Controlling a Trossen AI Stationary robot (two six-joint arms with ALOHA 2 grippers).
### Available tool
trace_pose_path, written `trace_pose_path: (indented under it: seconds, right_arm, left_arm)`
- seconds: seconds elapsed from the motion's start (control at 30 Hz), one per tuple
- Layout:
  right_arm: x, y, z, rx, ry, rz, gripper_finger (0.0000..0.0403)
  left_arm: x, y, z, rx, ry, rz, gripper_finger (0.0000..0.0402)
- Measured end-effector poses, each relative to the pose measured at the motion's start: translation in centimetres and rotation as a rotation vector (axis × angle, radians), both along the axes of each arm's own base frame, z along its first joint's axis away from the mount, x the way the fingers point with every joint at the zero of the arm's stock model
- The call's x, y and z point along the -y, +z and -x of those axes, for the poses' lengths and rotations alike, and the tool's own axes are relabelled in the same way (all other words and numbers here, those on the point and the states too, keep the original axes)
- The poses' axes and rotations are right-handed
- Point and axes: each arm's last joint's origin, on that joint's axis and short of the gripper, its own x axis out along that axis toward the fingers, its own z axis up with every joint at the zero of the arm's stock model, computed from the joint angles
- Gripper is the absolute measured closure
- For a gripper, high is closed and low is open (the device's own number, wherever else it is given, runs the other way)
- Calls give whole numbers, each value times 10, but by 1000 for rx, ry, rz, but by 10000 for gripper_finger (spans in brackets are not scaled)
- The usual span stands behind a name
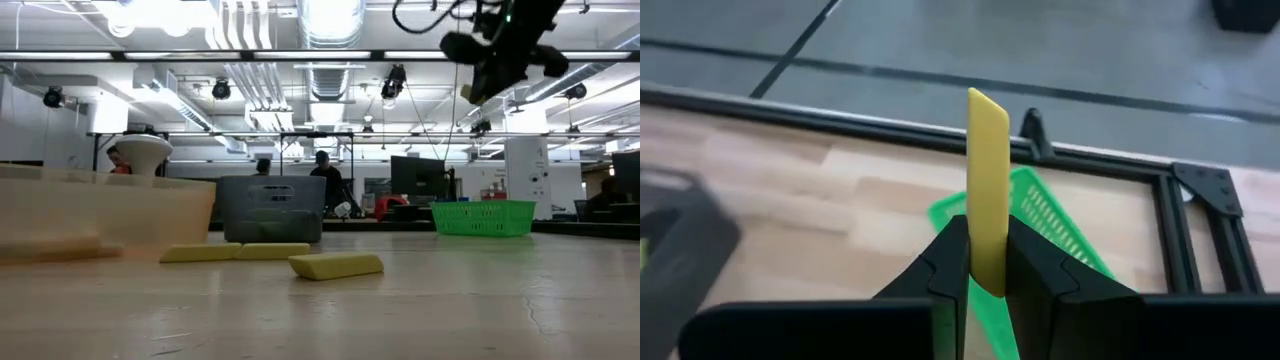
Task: Pick & Place School Supplies
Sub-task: Put the yellow eraser into the green bin
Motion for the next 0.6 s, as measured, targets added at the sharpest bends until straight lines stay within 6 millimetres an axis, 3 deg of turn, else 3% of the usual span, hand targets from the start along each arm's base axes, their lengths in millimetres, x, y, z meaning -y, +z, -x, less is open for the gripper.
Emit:
trace_pose_path:
  seconds: [0.33,0.6]
  right_arm:
    - [39,-58,12,68,-178,-113,362]
    - [68,-86,20,144,-203,-203,362]
  left_arm:
    - [0,0,0,0,-1,0,96]
    - [0,0,0,0,0,0,96]
